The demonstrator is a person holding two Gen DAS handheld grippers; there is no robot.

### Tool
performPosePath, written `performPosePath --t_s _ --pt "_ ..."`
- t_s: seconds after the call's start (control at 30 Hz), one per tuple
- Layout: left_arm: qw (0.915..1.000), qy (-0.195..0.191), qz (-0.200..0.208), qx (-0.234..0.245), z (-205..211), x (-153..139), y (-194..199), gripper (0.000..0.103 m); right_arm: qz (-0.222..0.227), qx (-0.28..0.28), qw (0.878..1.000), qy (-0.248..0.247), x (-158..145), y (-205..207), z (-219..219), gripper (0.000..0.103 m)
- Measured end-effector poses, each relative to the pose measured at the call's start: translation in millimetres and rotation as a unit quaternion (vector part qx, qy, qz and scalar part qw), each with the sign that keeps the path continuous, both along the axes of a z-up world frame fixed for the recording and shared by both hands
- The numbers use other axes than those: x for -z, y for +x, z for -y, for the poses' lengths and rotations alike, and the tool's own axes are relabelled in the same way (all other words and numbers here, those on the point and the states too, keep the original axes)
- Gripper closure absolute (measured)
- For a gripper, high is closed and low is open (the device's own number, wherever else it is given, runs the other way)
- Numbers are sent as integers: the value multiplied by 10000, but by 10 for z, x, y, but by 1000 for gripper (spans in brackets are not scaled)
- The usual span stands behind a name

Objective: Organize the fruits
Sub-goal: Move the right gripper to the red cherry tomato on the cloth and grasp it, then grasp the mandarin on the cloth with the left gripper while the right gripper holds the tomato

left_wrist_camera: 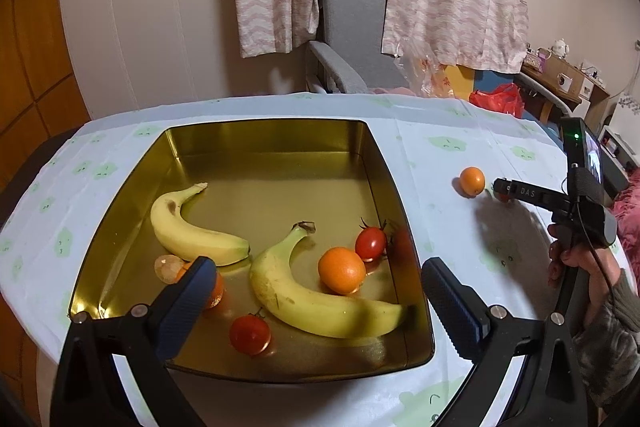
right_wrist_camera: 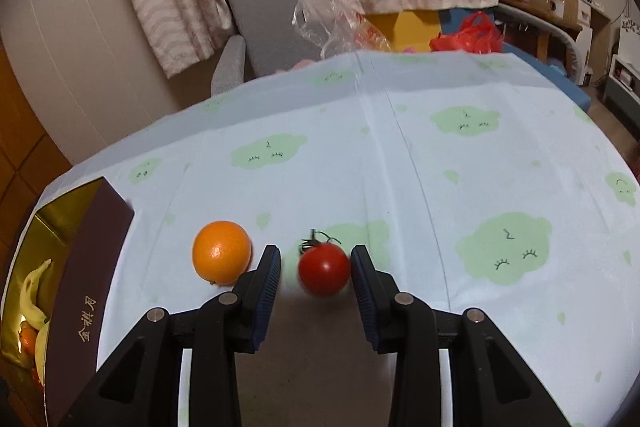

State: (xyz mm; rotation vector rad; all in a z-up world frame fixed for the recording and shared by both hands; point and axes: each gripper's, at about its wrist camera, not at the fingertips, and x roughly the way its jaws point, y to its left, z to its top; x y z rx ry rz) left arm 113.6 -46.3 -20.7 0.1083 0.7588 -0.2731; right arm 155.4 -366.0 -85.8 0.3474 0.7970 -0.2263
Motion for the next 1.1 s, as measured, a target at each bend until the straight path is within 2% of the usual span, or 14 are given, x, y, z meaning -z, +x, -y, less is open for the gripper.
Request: performPosePath --t_s 0.13,0.33,0.6,0.73,0.93,1.1 --pt "10000 -9 -16 60 59 -18 32 0 87 -26 9998 154 2 -28 57 76" --pt "9995 -12 55 311 302 -119 98 0 137 -66 9997 211 -8 -105 77 76" --pt "9971 -24 -210 737 943 -127 331 0 301 252 9991 182 -40 -439 191 76" --pt "9951 111 -337 927 1351 -28 552 0 347 477 9980 215 -17 -558 241 76" --pt "9921 451 -517 1050 1844 228 936 0 339 501 9978 286 18 -564 279 76" --pt "9914 458 -653 1037 2089 439 1188 0 364 505 9974 354 36 -576 298 76"
